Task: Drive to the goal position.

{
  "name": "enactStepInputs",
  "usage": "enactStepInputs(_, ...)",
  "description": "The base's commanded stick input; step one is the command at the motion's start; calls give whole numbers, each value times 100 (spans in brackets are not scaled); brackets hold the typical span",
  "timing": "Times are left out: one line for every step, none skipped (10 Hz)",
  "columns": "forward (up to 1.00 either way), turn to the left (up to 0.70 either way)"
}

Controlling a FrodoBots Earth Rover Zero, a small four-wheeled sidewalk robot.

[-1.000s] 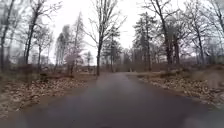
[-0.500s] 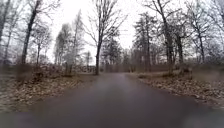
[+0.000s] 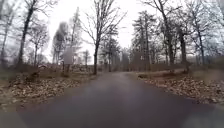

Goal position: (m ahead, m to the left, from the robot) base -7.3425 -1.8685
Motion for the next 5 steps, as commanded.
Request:
enactStepInputs(100,0)
enactStepInputs(100,0)
enactStepInputs(100,0)
enactStepInputs(100,0)
enactStepInputs(100,0)
